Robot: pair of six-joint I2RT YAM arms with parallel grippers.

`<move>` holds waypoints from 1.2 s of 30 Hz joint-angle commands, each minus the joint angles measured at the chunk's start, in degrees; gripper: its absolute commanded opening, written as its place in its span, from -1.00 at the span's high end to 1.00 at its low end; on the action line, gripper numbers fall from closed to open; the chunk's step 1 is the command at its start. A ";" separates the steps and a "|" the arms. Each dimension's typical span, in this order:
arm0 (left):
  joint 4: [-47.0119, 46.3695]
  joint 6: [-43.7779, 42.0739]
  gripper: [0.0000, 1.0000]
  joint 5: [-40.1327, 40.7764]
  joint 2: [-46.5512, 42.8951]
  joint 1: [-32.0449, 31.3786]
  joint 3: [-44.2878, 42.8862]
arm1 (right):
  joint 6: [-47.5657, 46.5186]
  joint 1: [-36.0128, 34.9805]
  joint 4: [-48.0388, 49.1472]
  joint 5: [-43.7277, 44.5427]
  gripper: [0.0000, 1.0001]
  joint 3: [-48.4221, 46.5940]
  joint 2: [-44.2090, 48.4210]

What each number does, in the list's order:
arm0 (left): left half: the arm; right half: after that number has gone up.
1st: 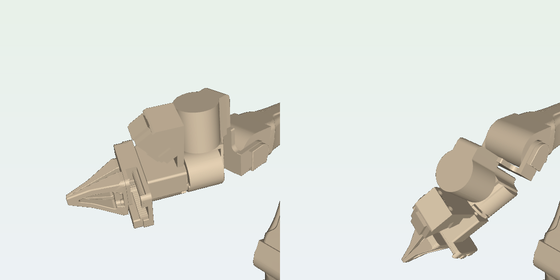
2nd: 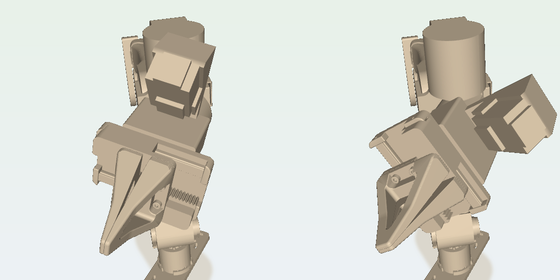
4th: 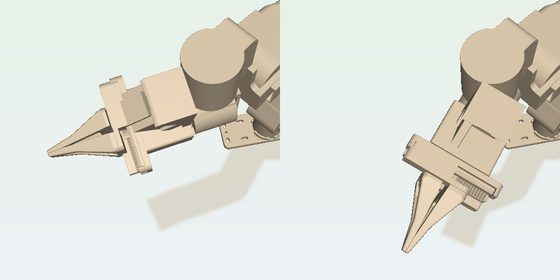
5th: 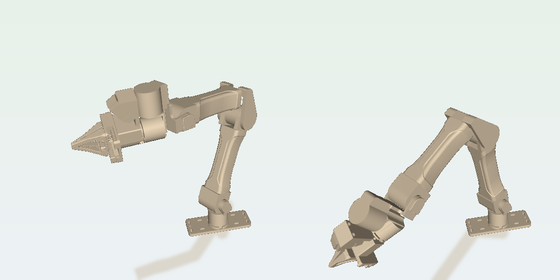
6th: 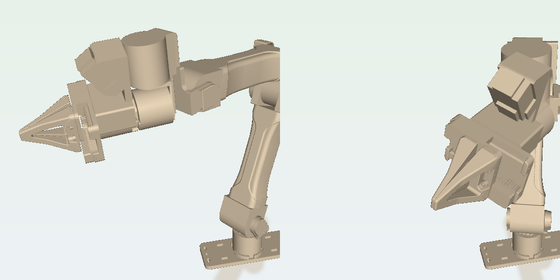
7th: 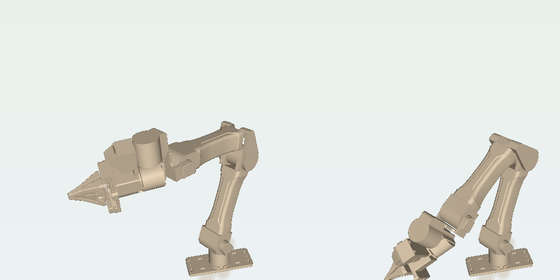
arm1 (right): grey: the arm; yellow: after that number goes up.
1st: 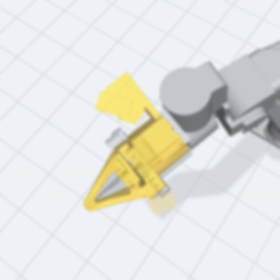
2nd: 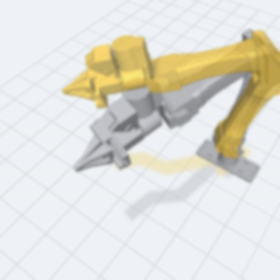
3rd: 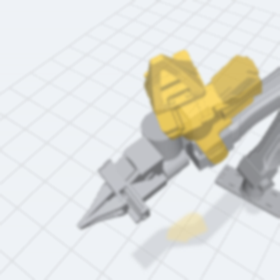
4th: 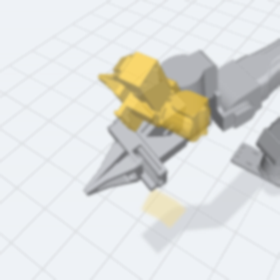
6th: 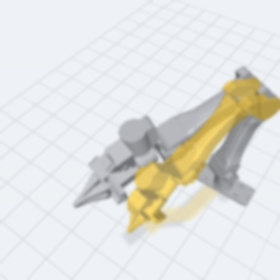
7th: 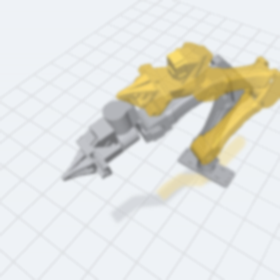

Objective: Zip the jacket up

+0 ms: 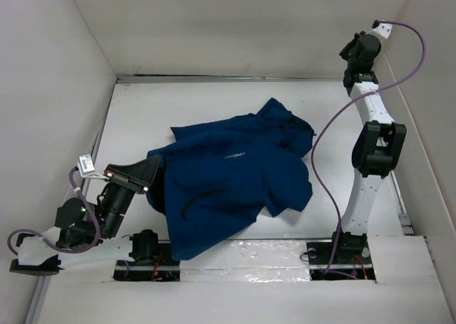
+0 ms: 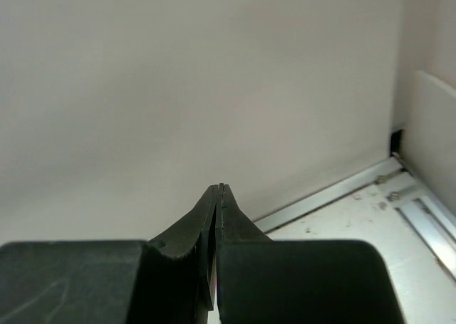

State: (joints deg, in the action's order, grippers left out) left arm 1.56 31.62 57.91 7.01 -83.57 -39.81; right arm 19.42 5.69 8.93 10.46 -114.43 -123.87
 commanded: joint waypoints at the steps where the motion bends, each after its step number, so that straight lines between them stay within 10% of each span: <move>1: -1.75 0.11 1.00 3.61 2.14 -0.19 -1.23 | -0.18 -2.17 5.66 -2.98 1.00 1.58 5.22; 6: 10.28 15.83 -0.03 7.65 7.05 -0.19 -1.41 | 6.66 -6.83 16.99 -14.99 1.00 30.02 23.03; 10: 15.74 21.03 -0.69 8.53 9.43 -0.19 -2.72 | 5.82 -18.83 13.76 -27.21 0.25 43.75 33.86; 16: 16.55 17.36 -0.90 12.40 14.70 -0.19 -8.00 | -9.56 -34.15 -1.96 -26.80 -0.52 50.63 34.60; 25: 8.12 8.12 -0.98 11.00 24.81 -0.19 -13.89 | -3.26 -50.06 0.46 -26.91 -0.65 56.07 19.74; 36: 0.87 -3.41 -0.98 7.03 20.86 -0.19 -15.64 | 16.34 -30.84 20.16 -21.19 -0.59 63.01 17.52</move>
State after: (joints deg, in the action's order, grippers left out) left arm 4.34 31.14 65.32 29.19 -83.57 -52.16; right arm 30.02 -33.21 23.51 -15.33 -54.00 -107.77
